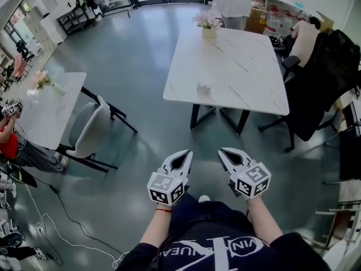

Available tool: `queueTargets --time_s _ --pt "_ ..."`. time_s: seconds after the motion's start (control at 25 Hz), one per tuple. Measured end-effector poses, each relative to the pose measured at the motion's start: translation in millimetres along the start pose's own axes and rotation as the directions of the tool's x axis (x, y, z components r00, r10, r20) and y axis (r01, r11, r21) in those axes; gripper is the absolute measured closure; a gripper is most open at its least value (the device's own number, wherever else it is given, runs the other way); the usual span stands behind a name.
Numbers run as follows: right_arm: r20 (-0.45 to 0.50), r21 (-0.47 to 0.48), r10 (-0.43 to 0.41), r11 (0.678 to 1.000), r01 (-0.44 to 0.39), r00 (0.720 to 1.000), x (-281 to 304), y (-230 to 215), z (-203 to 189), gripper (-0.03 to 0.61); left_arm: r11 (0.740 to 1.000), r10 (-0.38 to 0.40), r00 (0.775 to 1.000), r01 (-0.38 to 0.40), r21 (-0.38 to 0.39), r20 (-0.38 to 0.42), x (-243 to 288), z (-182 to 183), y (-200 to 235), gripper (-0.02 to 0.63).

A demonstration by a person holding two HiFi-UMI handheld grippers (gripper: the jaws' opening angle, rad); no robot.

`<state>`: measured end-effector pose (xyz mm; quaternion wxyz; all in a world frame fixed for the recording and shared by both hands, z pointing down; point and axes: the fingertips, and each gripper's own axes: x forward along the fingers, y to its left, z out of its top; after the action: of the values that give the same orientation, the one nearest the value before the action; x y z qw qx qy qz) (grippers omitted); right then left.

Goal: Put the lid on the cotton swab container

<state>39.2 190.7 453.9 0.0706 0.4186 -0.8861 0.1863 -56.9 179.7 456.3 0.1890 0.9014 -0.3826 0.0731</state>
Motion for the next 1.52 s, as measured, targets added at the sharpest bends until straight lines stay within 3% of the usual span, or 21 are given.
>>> queueTargets --time_s 0.4,1.0,1.52 --pt "-0.016 0.04 -0.028 0.999 0.029 0.999 20.5 -41.3 0.3 0.575 0.999 -0.038 0.999 0.038 -0.01 -0.029 46.8 3.7 18.7 0.609" --pt "-0.012 0.084 -0.12 0.989 0.12 0.993 97.3 -127.5 55.4 0.575 0.985 -0.167 0.983 0.169 0.02 -0.071 157.7 65.5 83.6 0.609" --pt "-0.019 0.133 -0.195 0.972 0.196 0.981 157.6 -182.9 77.2 0.575 0.969 -0.243 0.961 0.247 0.02 -0.13 218.4 83.8 139.4 0.609"
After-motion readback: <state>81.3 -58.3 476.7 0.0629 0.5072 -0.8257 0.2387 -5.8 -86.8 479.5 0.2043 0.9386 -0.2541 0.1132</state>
